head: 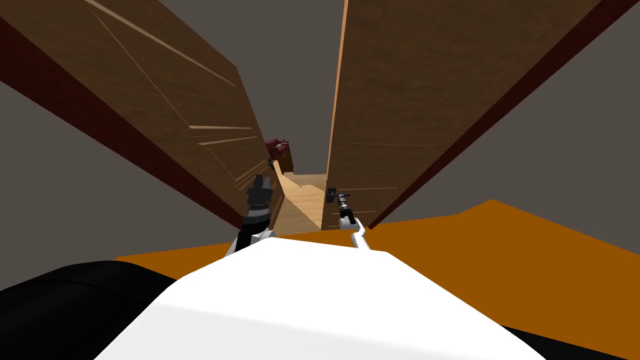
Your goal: Push the door open
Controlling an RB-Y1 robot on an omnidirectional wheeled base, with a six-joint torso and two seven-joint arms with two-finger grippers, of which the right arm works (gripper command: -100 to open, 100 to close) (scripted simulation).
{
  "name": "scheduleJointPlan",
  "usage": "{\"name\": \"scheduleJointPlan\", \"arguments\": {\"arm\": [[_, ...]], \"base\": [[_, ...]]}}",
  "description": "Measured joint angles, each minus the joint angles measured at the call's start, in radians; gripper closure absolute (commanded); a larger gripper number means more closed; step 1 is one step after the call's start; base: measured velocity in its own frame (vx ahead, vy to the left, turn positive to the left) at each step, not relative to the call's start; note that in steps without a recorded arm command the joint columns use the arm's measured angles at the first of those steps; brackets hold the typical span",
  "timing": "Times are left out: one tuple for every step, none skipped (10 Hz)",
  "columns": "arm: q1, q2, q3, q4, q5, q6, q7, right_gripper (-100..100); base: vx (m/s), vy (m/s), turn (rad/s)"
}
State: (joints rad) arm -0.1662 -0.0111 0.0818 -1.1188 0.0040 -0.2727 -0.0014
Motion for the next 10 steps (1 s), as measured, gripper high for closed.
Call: {"name": "scheduleJointPlan", "arguments": {"arm": [[0.002,-0.004,-0.004,0.008,-0.001,-0.002,-0.001,100],[-0.001,-0.006,-0.011,0.011,-0.002,0.001,0.001,100],[-0.002,-0.008,-0.016,0.011,-0.003,-0.001,0.003,100],[0.0,-0.009,-0.023,0.003,-0.003,-0.002,0.006,100],[-0.003,-0.015,-0.031,0.005,-0.005,-0.005,0.007,100],[-0.005,-0.024,-0.04,0.007,-0.008,-0.005,0.004,100],[-0.011,-0.026,-0.051,0.012,-0.01,-0.003,0.006,100],[-0.016,-0.028,-0.062,0.019,-0.011,-0.009,0.009,100],[-0.015,-0.026,-0.073,0.019,-0.011,-0.012,0.014,100],[-0.016,-0.019,-0.088,0.024,-0.01,-0.017,0.023,100]], "base": [[0.168,0.079,-0.042],[0.166,0.056,-0.026],[0.159,0.086,-0.028],[0.168,0.109,-0.06],[0.195,0.124,-0.069],[0.182,0.099,-0.069],[0.158,0.088,-0.069],[0.149,0.089,-0.05],[0.164,0.116,-0.069],[0.155,0.132,-0.092]]}}
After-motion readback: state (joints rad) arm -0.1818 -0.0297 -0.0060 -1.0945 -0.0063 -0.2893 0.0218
